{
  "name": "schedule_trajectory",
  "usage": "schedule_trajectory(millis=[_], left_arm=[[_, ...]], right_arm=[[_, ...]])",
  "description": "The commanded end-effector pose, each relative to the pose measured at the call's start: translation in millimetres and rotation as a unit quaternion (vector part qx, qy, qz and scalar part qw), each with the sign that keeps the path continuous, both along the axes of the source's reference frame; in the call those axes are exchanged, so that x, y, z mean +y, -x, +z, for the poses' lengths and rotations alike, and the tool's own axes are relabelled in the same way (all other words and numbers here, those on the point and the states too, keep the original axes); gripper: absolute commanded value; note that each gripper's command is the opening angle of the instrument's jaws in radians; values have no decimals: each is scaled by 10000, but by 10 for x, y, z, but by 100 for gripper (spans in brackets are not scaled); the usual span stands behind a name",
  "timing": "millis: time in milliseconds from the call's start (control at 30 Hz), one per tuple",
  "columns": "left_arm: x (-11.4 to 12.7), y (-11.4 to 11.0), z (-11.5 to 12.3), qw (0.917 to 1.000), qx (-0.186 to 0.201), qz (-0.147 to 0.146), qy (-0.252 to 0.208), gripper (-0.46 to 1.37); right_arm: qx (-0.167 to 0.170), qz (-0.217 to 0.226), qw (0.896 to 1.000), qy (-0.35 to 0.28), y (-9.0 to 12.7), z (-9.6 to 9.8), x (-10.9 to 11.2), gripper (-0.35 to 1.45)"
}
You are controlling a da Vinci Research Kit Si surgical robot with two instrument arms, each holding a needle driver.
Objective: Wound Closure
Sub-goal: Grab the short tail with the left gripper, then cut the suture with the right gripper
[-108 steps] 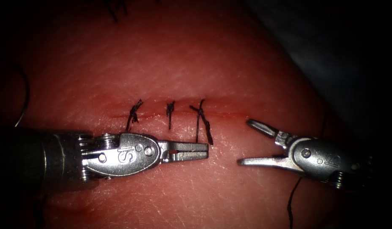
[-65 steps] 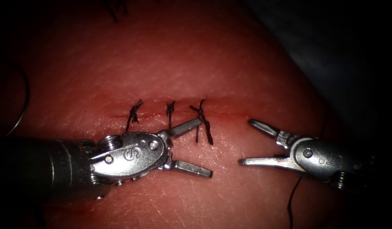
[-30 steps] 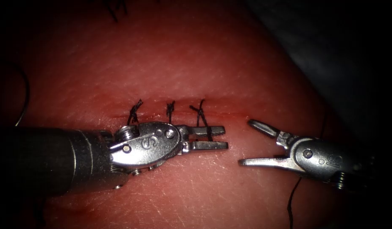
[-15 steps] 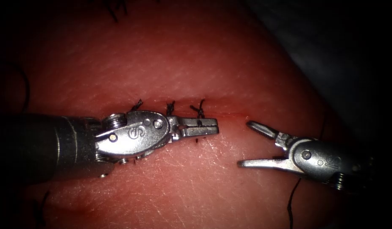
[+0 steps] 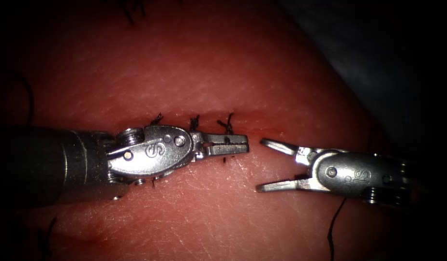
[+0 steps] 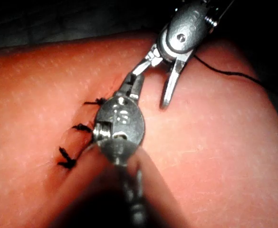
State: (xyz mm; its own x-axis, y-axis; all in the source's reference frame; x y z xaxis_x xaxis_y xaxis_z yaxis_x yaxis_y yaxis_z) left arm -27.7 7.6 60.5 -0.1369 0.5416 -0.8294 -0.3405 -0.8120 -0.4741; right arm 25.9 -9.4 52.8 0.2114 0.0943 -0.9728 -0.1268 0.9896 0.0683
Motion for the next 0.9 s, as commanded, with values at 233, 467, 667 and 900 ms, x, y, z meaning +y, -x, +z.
schedule_trajectory(millis=[233, 467, 667, 900], left_arm=[[-5, 0, -7, 9994, 83, 209, 273, -35], [-7, -1, -8, 9992, 100, 231, 298, -35], [-8, -1, -11, 9990, 115, 270, 346, -35], [-10, -1, -13, 9988, 121, 280, 373, -35]], right_arm=[[-37, 17, 9999, 154, -12, 0, 3, 114], [53, 148, 9986, 497, -16, -10, 10, 117], [219, 170, 9936, 1094, -23, -20, 16, 113], [463, 40, 9900, 1335, -40, -21, 7, 122]])
